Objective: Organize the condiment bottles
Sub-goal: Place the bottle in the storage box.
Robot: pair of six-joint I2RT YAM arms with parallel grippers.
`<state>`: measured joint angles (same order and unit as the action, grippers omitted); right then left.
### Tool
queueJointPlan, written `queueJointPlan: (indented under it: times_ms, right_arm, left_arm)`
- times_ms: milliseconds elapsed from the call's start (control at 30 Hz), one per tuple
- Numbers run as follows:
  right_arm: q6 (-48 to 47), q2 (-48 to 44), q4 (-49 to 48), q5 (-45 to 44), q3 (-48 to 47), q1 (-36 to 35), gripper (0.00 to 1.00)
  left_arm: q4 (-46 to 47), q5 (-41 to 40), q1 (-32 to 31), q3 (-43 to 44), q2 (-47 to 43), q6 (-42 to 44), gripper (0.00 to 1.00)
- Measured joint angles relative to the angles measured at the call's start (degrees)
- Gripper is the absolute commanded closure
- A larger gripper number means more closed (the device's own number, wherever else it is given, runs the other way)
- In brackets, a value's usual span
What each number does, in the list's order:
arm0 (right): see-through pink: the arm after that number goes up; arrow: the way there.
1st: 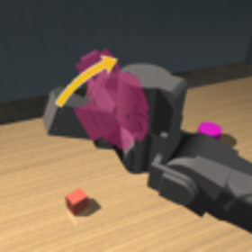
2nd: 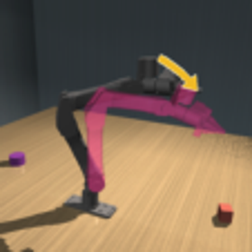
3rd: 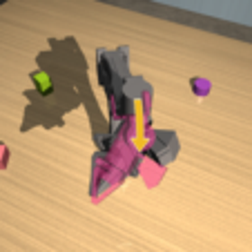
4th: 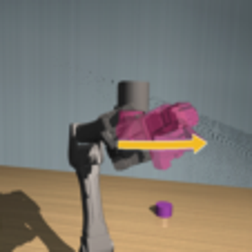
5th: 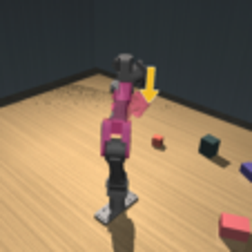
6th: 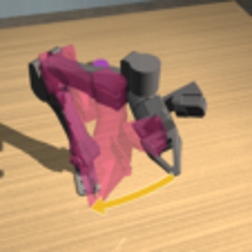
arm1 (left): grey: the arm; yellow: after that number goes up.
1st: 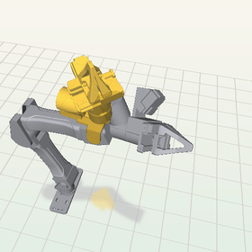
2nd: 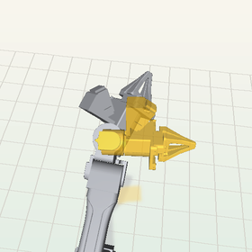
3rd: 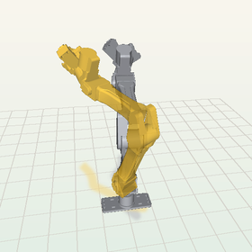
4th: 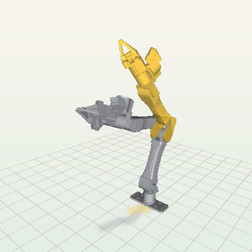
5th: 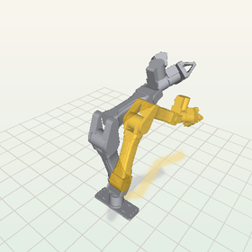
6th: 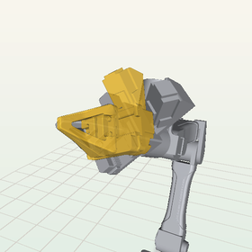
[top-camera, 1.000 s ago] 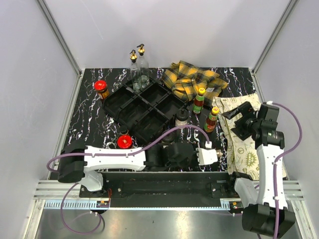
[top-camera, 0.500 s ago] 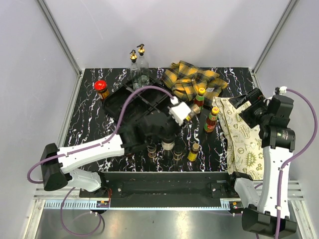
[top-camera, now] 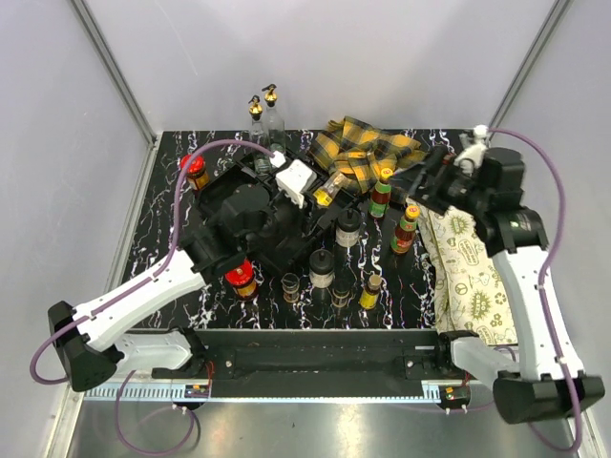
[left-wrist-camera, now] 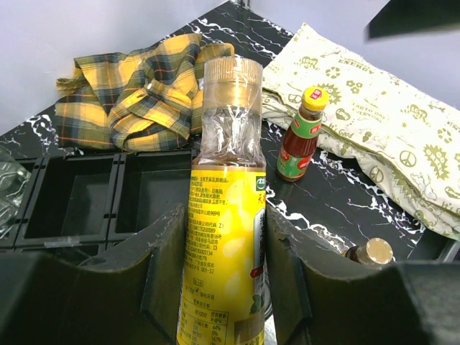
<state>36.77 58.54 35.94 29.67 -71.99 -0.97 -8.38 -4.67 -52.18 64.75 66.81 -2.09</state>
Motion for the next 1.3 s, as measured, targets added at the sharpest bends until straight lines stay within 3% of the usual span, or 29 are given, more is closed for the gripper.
queueJointPlan:
  times_ms: [133, 433, 800, 1000, 1300]
  right_arm:
    - [-0.55, 4.81, -2.73, -0.28, -1.46, -9.33, 0.00]
    - [-3.61, 18.03, -10.73, 1.88, -7.52, -19.43, 0.00]
    - [-4.37, 24.17, -14.64, 8.61, -9.14, -21.75, 0.07]
    - [-3.65, 25.20, -16.41, 12.04, -9.14, -22.69, 0.23]
    - [-3.06, 25.44, -17.97, 15.08, -7.85, -23.76, 0.30]
  left_arm:
    - [-1.70, 1.70, 1.99, -0.07, -1.38, -0.50, 1.00]
    - [-4.61, 6.16, 4.83, -2.93, -1.84, -1.18, 1.00]
    - [-5.33, 8.48, 5.60, -3.41, -1.84, -1.16, 1.00]
    - [-5.29, 8.83, 5.68, -3.41, -1.84, -0.90, 1.00]
    - [-5.31, 8.50, 5.75, -3.50, -1.84, -0.37, 1.00]
